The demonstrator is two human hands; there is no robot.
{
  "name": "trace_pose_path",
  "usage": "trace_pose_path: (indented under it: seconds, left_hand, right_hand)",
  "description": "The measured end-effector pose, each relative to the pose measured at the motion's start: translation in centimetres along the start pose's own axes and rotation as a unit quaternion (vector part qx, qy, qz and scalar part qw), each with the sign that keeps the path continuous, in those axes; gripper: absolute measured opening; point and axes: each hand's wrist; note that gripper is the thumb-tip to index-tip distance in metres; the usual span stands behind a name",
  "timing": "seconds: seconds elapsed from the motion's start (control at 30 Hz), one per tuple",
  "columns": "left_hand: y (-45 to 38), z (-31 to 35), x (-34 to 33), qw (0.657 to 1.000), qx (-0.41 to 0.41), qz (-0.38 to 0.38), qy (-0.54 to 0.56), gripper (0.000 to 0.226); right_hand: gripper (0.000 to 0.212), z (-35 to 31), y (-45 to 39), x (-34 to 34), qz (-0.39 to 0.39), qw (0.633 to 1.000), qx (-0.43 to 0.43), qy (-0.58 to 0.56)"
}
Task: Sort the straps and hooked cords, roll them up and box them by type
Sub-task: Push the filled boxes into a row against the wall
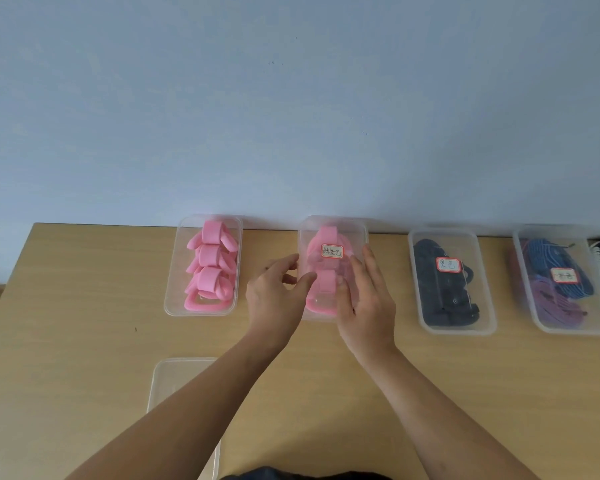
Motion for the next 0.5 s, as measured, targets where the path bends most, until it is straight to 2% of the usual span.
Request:
trace_pose_path:
  seconds: [0.17,0.3,0.4,0.5]
  left_hand:
    - [-0.3,0.0,-0.2,1.0,-0.002,0.017,-0.005,0.034]
    - [-0.7,0.2,-0.4,0.999,0.046,0.005,0.007,0.032]
    - [-1.1,-0.1,-0.3,0.992,0.107,-0.01,0.07,0.031]
    - [-1.8,-1.1,0.0,0.968,0.174,-0.043,0.175,0.032]
  right_hand:
    - [0.049,-0.2,-0.6,-0.1,-0.033,0.99,0.038,0.133]
    - [0.052,-0.6,-0.7,-0.2,-0.062,0.98,0.041,0.186]
    - [0.052,-0.4,-0.7,-0.1,-0.091,0.974,0.056,0.199]
    - [0.051,0.1,-0.6,0.2,-0.092,0.974,0.072,0.195]
Point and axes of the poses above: each hand's wrist, its own y-axis away from the middle knuckle, its own x-axis out of the back of the hand, z = x × y, and after that the axes turned 2 degrees about -z, right-handed
